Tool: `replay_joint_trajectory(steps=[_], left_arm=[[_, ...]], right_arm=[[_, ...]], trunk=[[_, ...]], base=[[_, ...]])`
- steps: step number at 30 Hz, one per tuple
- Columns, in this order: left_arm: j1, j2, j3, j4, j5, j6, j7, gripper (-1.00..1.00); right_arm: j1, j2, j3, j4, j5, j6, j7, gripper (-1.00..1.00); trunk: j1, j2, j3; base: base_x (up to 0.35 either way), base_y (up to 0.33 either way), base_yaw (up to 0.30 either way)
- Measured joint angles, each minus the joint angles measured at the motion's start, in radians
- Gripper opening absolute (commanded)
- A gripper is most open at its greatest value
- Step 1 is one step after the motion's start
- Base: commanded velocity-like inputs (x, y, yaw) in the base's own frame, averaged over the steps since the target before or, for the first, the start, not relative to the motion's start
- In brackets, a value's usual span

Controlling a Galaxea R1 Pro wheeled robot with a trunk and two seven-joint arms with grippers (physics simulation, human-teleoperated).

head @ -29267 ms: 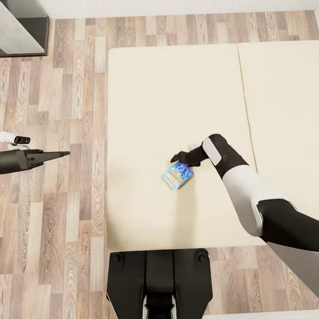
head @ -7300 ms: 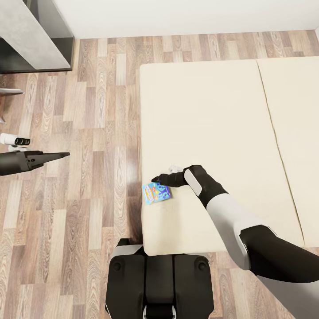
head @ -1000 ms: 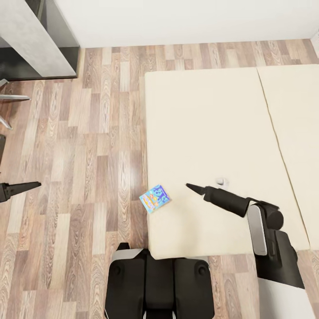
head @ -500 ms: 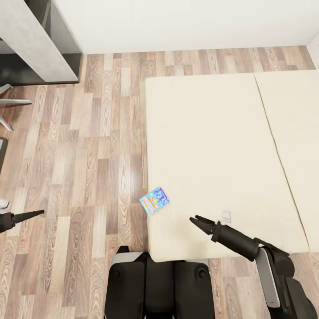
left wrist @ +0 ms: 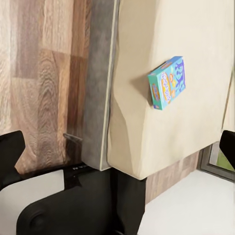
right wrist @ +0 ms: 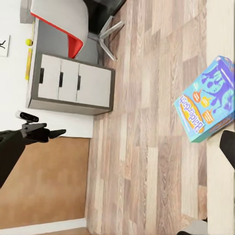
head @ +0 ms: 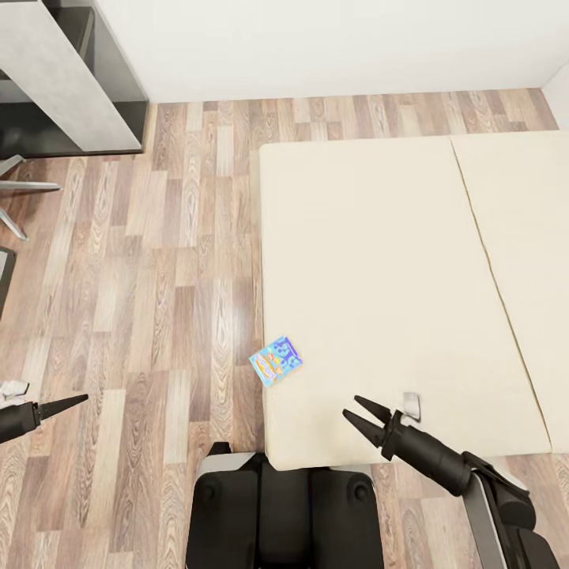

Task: Put all the toys in the child's room - the three board games (two on the bed and one on the table), the two jigsaw puzzles on the table, and the tennis ball on the table - inside the toy box on the table in the child's room.

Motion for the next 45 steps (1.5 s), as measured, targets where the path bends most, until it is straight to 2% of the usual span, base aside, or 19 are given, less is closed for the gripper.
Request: replay_joint_trajectory(steps=[7, 12, 14, 39, 45], left_arm=[[-0.001, -0.031, -0.002, -0.004, 0.0, -0.001, 0.007, 1.0], [-0.001, -0.039, -0.002, -0.01, 0.0, -0.012, 0.01, 1.0], [-0.001, -0.04, -0.002, -0.011, 0.001, -0.021, 0.01, 1.0], [-0.002, -0.057, -0.003, -0.011, 0.001, -0.032, 0.01, 1.0], [-0.003, -0.1, -0.007, -0.011, -0.002, -0.033, 0.049, 1.0]], right_arm=[[0.0, 0.005, -0.001, 0.004, 0.002, -0.024, -0.002, 1.0], [0.0, 0.001, 0.004, 0.023, 0.004, -0.158, -0.009, 1.0], [0.001, 0.0, 0.003, 0.022, 0.004, -0.179, -0.008, 1.0], [0.003, 0.0, -0.001, 0.032, 0.007, -0.224, -0.006, 1.0], [0.009, 0.001, 0.0, 0.033, 0.008, -0.27, -0.006, 1.0]], trunk=[[0.0, 0.0, 0.0], [0.0, 0.0, 0.0], [0.0, 0.0, 0.0], [0.0, 0.0, 0.037], [0.0, 0.0, 0.047]], base=[[0.0, 0.0, 0.0], [0.0, 0.0, 0.0], [0.0, 0.0, 0.0], [0.0, 0.0, 0.0], [0.0, 0.0, 0.0]])
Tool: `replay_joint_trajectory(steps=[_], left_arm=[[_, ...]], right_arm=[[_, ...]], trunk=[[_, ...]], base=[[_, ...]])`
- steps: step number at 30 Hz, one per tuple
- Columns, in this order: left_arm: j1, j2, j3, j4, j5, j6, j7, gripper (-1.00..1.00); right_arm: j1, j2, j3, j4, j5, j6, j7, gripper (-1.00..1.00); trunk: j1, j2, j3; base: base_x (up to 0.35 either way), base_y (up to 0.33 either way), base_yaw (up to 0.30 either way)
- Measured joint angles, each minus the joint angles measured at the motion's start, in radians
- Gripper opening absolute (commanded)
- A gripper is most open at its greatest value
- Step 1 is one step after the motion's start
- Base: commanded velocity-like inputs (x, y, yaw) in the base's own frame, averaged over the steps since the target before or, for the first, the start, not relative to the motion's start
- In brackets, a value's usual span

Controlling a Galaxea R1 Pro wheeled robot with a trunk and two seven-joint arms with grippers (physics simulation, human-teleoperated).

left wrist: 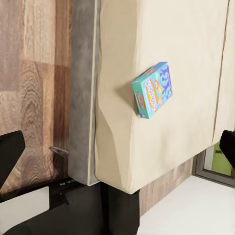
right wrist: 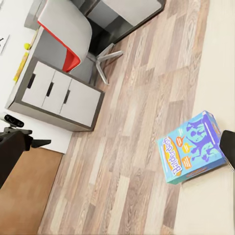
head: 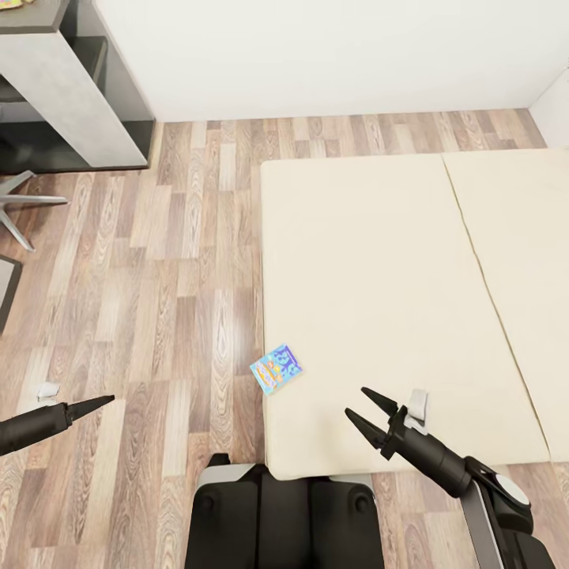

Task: Put all the toys in the child's room - the three board games (two on the bed and one on the table), the two jigsaw puzzles on the table, and the tennis ball on the table - inside the toy box on the table in the child's room.

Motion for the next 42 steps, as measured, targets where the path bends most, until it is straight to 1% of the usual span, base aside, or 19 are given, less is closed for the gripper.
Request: replay_joint_trajectory(steps=[2, 5, 10, 12, 15, 17, 18, 20, 23, 26, 42], left_arm=[[0.0, -0.011, -0.002, 0.0, 0.0, -0.001, 0.016, 1.0], [-0.001, -0.021, -0.013, -0.001, 0.0, -0.001, 0.022, 1.0], [-0.002, -0.031, -0.05, -0.001, 0.0, -0.002, 0.033, 1.0], [-0.003, -0.038, -0.06, -0.001, -0.001, -0.002, 0.051, 1.0], [-0.005, -0.052, -0.068, -0.001, -0.001, -0.002, 0.113, 1.0], [-0.006, -0.061, -0.071, -0.001, -0.001, -0.002, 0.164, 1.0], [-0.007, -0.068, -0.072, -0.001, -0.001, -0.002, 0.183, 1.0], [-0.007, -0.078, -0.073, -0.001, -0.001, -0.002, 0.2, 1.0], [-0.008, -0.085, -0.073, -0.003, 0.0, -0.002, 0.213, 1.0], [-0.008, -0.088, -0.073, -0.012, -0.001, -0.001, 0.217, 1.0], [-0.008, -0.088, -0.073, -0.021, -0.001, -0.002, 0.217, 1.0]], right_arm=[[0.002, 0.0, 0.0, 0.0, 0.0, -0.008, 0.0, 1.0], [0.006, -0.001, -0.001, 0.0, 0.0, -0.012, 0.0, 1.0], [0.009, 0.0, -0.001, 0.0, 0.0, -0.018, -0.001, 1.0], [0.01, 0.0, -0.001, 0.001, 0.002, -0.025, -0.002, 1.0], [0.01, 0.001, 0.0, 0.002, 0.025, -0.041, -0.006, 1.0], [0.01, 0.002, 0.0, 0.003, 0.061, -0.047, -0.013, 1.0], [0.01, 0.002, -0.001, 0.004, 0.078, -0.049, -0.016, 1.0], [0.01, 0.002, -0.002, 0.007, 0.095, -0.051, -0.02, 1.0], [0.01, 0.002, -0.004, 0.012, 0.109, -0.053, -0.022, 1.0], [0.01, 0.001, -0.005, 0.015, 0.113, -0.057, -0.023, 1.0], [0.01, 0.002, -0.005, 0.014, 0.117, -0.058, -0.024, 1.0]], trunk=[[0.0, 0.0, 0.003], [0.0, 0.0, 0.008], [0.0, 0.0, 0.017], [0.0, 0.0, 0.02], [0.0, 0.0, 0.025], [0.0, 0.0, 0.028], [0.0, 0.0, 0.03], [0.0, 0.0, 0.033], [0.0, 0.0, 0.038], [0.0, 0.0, 0.04], [0.0, 0.0, 0.042]], base=[[0.0, 0.0, 0.0], [0.0, 0.0, 0.0], [0.0, 0.0, 0.0], [0.0, 0.0, 0.0], [0.0, 0.0, 0.0], [0.0, 0.0, 0.0], [0.0, 0.0, 0.0], [0.0, 0.0, 0.0], [0.0, 0.0, 0.0], [0.03, 0.0, 0.0], [0.018, 0.0, 0.0]])
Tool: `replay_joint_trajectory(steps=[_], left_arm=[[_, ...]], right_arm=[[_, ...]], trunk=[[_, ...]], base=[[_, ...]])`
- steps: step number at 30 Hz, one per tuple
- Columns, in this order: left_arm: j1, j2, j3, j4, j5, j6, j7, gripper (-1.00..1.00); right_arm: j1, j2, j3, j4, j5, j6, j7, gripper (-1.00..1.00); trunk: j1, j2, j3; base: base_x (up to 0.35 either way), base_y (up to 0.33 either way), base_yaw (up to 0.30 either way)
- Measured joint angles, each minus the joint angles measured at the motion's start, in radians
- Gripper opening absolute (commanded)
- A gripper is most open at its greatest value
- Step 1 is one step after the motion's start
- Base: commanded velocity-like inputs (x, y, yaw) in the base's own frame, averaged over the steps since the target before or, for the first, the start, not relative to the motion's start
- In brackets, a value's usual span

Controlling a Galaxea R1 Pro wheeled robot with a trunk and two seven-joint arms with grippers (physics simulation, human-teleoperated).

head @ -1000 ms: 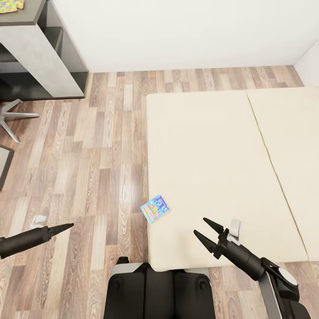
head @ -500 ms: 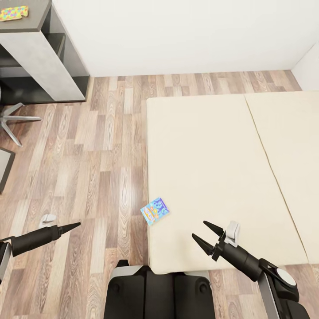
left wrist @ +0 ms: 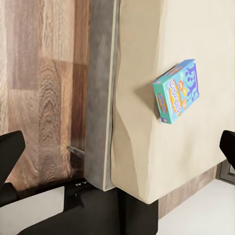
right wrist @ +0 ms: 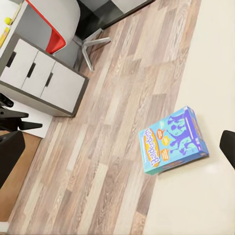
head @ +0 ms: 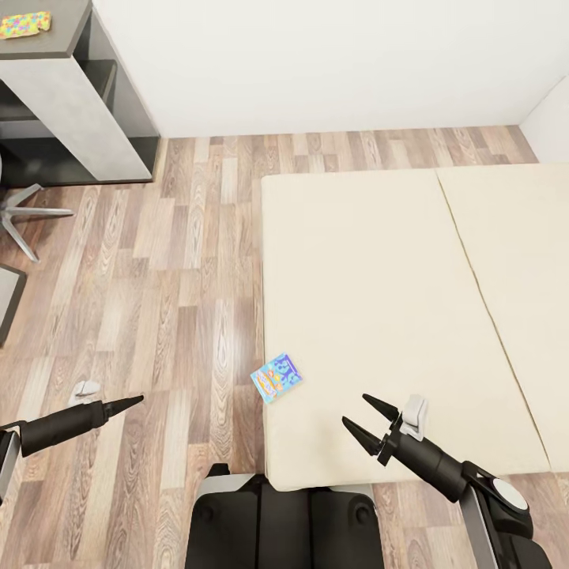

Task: Put all the toys in the child's room - the three board games (two on the bed and one on the table), the two jigsaw puzzles on the table, and the tennis ball on the table - inside the toy box on the table in the child's room.

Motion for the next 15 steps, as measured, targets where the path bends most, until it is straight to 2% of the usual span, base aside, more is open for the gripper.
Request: replay_joint_trajectory(steps=[15], left_arm=[[0.0, -0.001, 0.0, 0.0, 0.0, -0.001, -0.001, 1.0]], right_arm=[[0.0, 0.0, -0.001, 0.001, -0.001, -0.009, -0.001, 1.0]], trunk=[[0.0, 0.0, 0.0]], base=[[0.026, 0.0, 0.0]])
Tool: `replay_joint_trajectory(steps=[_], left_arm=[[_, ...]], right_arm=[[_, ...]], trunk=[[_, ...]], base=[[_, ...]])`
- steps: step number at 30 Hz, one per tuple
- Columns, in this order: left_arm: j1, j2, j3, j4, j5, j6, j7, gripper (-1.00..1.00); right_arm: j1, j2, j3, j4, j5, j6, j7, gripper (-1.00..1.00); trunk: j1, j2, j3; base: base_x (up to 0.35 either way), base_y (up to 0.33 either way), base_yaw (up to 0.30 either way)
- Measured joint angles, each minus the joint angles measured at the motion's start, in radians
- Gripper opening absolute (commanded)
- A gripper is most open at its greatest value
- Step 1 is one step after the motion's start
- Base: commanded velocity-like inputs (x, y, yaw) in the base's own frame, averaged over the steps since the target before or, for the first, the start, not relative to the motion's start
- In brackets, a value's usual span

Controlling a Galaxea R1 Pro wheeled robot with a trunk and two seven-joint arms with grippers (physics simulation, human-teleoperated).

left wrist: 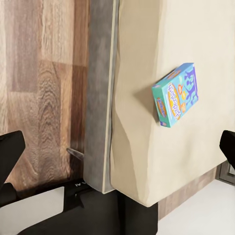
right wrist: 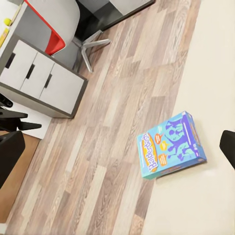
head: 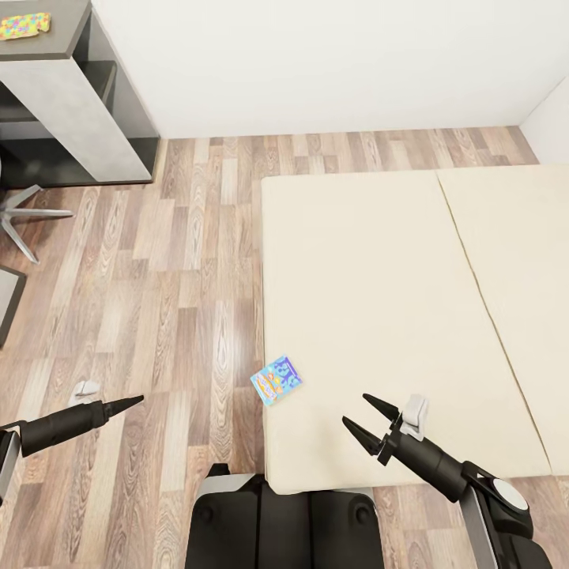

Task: Put all the toys in the child's room - the three board games (two on the bed and one on the table), the two jigsaw puzzles on the table, and the tennis ball on the table - inside the toy box on the table in the child's room.

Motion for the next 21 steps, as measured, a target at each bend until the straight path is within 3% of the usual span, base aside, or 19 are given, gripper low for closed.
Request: replay_joint_trajectory(steps=[10, 21], left_arm=[[0.0, 0.001, 0.0, 0.0, 0.0, 0.001, 0.0, 1.0], [0.0, -0.001, -0.001, 0.0, -0.002, 0.001, 0.006, 1.0]], right_arm=[[0.0, 0.009, 0.005, -0.001, 0.006, 0.003, -0.008, 1.0], [0.0, 0.009, 0.011, 0.011, 0.008, 0.001, -0.132, 1.0]], trunk=[[0.0, 0.0, 0.005], [0.0, 0.0, 0.022]], base=[[0.0, 0.0, 0.0], [0.0, 0.0, 0.0]])
